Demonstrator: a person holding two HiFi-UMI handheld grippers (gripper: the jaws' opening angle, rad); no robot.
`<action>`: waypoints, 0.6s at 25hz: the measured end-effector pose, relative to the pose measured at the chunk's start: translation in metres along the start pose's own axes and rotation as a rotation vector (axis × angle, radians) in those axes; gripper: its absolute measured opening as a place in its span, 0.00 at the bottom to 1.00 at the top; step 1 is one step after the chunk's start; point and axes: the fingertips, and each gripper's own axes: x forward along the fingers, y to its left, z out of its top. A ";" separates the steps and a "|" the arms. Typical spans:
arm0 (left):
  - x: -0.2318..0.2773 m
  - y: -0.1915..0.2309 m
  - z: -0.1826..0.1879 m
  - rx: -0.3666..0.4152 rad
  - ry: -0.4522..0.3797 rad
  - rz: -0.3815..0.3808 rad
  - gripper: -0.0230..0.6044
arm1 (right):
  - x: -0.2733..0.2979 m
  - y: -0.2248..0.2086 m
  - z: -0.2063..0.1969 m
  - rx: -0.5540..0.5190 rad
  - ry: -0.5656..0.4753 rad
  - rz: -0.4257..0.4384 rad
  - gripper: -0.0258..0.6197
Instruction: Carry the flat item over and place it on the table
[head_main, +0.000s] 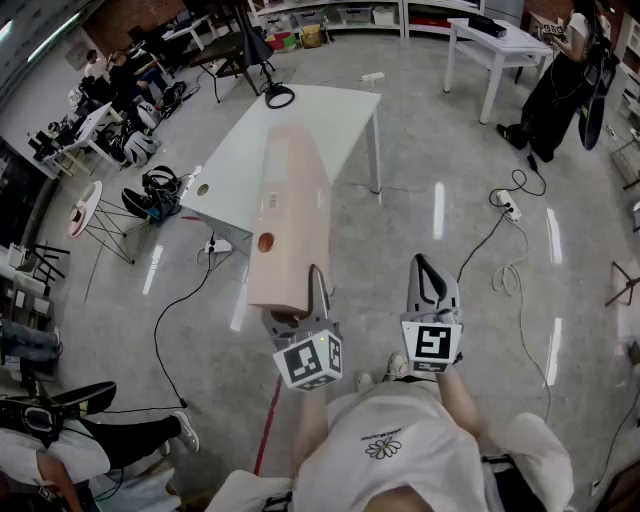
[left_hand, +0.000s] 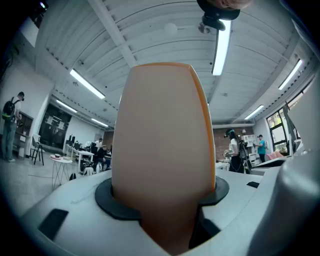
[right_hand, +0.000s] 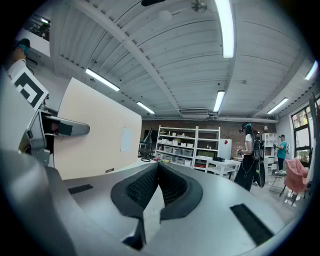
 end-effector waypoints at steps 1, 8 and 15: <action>-0.001 0.000 0.001 -0.001 -0.001 -0.002 0.51 | -0.001 0.000 0.000 0.002 0.001 -0.003 0.06; 0.000 -0.011 0.000 -0.007 -0.004 -0.012 0.51 | -0.006 -0.010 -0.008 -0.005 0.014 -0.005 0.06; 0.014 -0.029 0.000 0.004 0.002 -0.023 0.51 | 0.007 -0.028 -0.018 0.018 0.038 -0.012 0.06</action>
